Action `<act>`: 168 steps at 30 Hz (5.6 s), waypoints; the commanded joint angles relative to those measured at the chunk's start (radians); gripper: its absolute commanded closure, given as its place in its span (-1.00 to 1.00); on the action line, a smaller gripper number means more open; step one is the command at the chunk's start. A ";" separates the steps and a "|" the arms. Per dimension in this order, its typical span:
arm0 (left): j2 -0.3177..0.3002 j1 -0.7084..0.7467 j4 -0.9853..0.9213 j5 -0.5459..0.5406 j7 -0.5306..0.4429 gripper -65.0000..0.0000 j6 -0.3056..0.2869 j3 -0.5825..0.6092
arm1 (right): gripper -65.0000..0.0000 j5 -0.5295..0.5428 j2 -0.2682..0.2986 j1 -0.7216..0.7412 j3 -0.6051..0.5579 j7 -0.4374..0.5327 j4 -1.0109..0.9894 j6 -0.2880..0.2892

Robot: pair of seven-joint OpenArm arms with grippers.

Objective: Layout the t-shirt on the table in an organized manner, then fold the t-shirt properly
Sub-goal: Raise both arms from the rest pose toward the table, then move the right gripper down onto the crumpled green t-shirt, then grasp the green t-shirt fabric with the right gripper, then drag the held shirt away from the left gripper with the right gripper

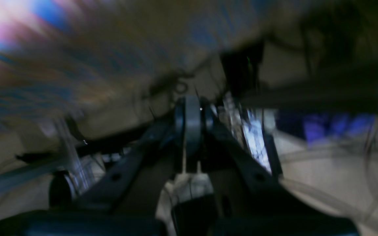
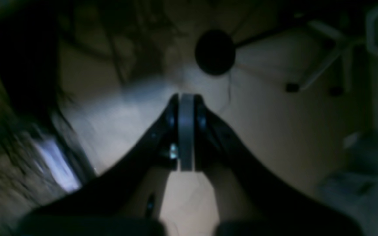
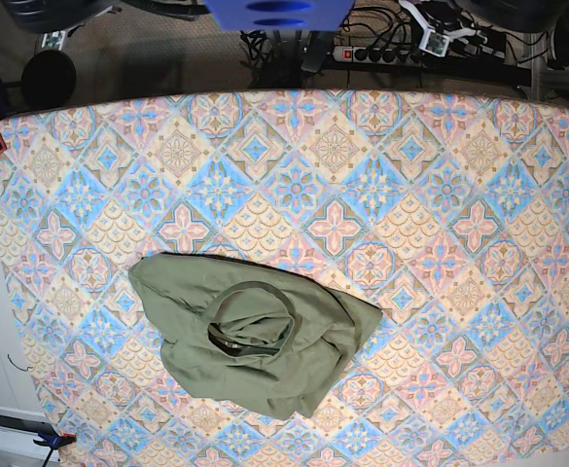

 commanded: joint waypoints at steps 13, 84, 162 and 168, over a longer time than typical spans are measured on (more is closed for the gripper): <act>-0.005 -0.082 0.252 -0.022 0.127 1.00 0.001 -0.067 | 1.00 0.360 0.076 0.127 -0.010 -0.189 0.180 0.006; 0.071 -0.745 0.209 -0.308 0.677 0.31 0.000 -0.124 | 0.21 0.023 0.041 1.465 -0.839 -0.232 -0.690 0.007; 0.103 -0.716 0.209 -0.305 0.677 0.31 0.000 -0.132 | 0.97 0.029 0.159 1.396 -0.785 -0.270 -0.486 0.007; 0.103 -0.719 0.209 -0.309 0.673 0.31 0.000 -0.132 | 0.97 0.030 0.187 1.245 -0.659 -0.374 -0.294 0.098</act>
